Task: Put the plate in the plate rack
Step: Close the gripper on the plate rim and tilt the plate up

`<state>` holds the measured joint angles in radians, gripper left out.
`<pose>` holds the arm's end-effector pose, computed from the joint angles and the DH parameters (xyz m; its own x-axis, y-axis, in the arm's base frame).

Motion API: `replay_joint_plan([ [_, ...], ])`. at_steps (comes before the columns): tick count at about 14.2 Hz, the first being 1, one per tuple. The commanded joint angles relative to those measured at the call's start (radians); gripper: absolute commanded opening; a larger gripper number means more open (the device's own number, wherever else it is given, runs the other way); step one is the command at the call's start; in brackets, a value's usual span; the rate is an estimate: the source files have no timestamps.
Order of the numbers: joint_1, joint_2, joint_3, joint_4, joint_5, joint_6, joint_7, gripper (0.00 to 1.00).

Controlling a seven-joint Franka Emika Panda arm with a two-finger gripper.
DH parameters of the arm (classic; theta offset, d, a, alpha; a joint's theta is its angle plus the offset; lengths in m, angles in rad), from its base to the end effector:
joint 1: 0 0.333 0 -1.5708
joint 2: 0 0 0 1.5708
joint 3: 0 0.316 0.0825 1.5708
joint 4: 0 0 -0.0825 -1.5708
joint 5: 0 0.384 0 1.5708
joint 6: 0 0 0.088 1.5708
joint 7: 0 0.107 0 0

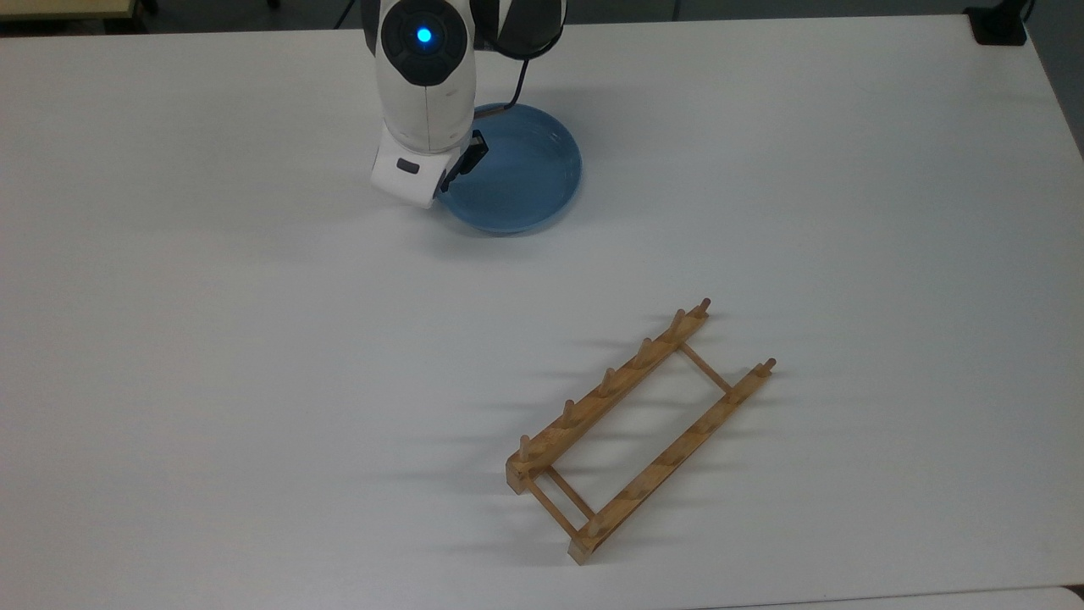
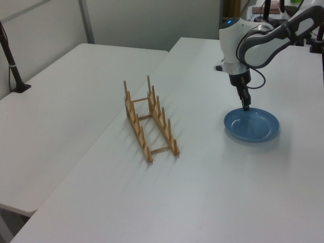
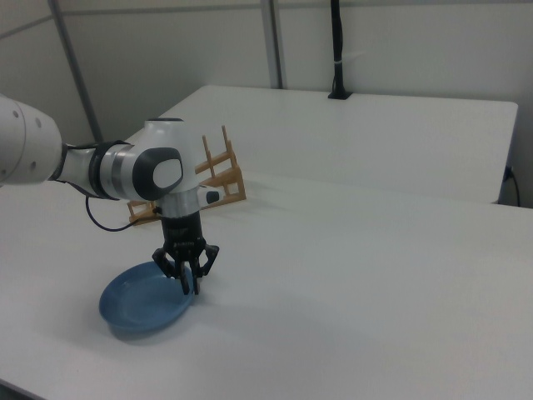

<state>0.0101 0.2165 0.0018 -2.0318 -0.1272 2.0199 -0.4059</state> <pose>0.5612 -0.0007 0.3237 0.8562 0.4525 -0.2494 0.4673 -0.8841 0.0000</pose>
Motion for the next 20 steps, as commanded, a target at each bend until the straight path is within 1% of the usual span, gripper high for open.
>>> replay_joint_plan([
  [1, 0.01, -0.006, -0.003, 0.005, -0.017, 0.01, 0.032, 0.06],
  [2, 0.01, -0.006, -0.003, 0.005, -0.017, 0.01, 0.032, 0.0],
  [4, 0.01, -0.005, -0.003, 0.004, -0.017, 0.01, 0.032, 0.0],
  [5, 0.01, -0.002, -0.003, 0.004, -0.017, 0.01, 0.035, 0.21],
  [6, 0.01, 0.003, -0.003, 0.004, -0.018, 0.01, 0.054, 0.3],
  [7, 0.01, 0.006, -0.003, 0.005, -0.023, 0.013, 0.059, 0.34],
  [8, 0.01, 0.012, -0.003, 0.005, -0.029, 0.013, 0.059, 0.44],
  [9, 0.01, 0.014, -0.003, 0.005, -0.032, 0.013, 0.059, 0.43],
  [10, 0.011, 0.014, -0.003, 0.005, -0.037, 0.014, 0.061, 0.31],
  [12, 0.011, 0.015, -0.003, 0.005, -0.04, 0.014, 0.061, 0.23],
  [13, 0.019, 0.017, -0.003, 0.005, -0.04, 0.014, 0.061, 0.15],
  [14, 0.028, 0.021, -0.003, 0.005, -0.04, 0.014, 0.061, 0.02],
  [16, 0.024, 0.009, -0.003, 0.042, -0.04, -0.007, 0.062, 0.0],
  [17, 0.018, -0.008, -0.003, 0.085, -0.04, -0.06, 0.059, 0.0],
  [18, 0.016, -0.015, -0.005, 0.147, -0.04, -0.137, 0.049, 0.0],
  [20, 0.005, -0.02, -0.006, 0.238, -0.034, -0.202, 0.05, 0.0],
])
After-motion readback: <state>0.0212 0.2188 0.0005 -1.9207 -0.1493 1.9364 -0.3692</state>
